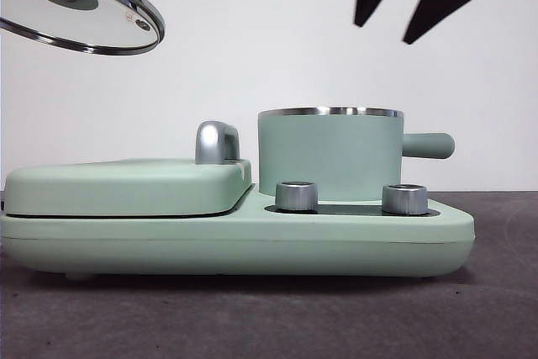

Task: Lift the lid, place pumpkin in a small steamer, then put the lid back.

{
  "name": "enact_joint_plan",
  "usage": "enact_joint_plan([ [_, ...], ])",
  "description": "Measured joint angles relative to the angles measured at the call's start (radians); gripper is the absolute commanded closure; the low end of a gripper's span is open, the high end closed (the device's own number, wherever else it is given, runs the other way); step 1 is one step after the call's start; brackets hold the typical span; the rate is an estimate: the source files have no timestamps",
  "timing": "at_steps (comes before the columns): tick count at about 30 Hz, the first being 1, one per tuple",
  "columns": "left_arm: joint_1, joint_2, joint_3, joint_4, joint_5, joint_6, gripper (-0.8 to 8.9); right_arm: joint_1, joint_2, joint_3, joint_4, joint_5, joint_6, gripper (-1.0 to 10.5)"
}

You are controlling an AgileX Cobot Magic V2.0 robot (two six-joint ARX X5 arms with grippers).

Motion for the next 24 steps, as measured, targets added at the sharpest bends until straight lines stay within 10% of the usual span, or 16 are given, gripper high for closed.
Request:
enact_joint_plan([
  [24, -0.132, 0.275, 0.0, 0.417, 0.103, 0.0, 8.03, 0.0, -0.582, -0.512, 0.057, 0.056, 0.067, 5.6],
])
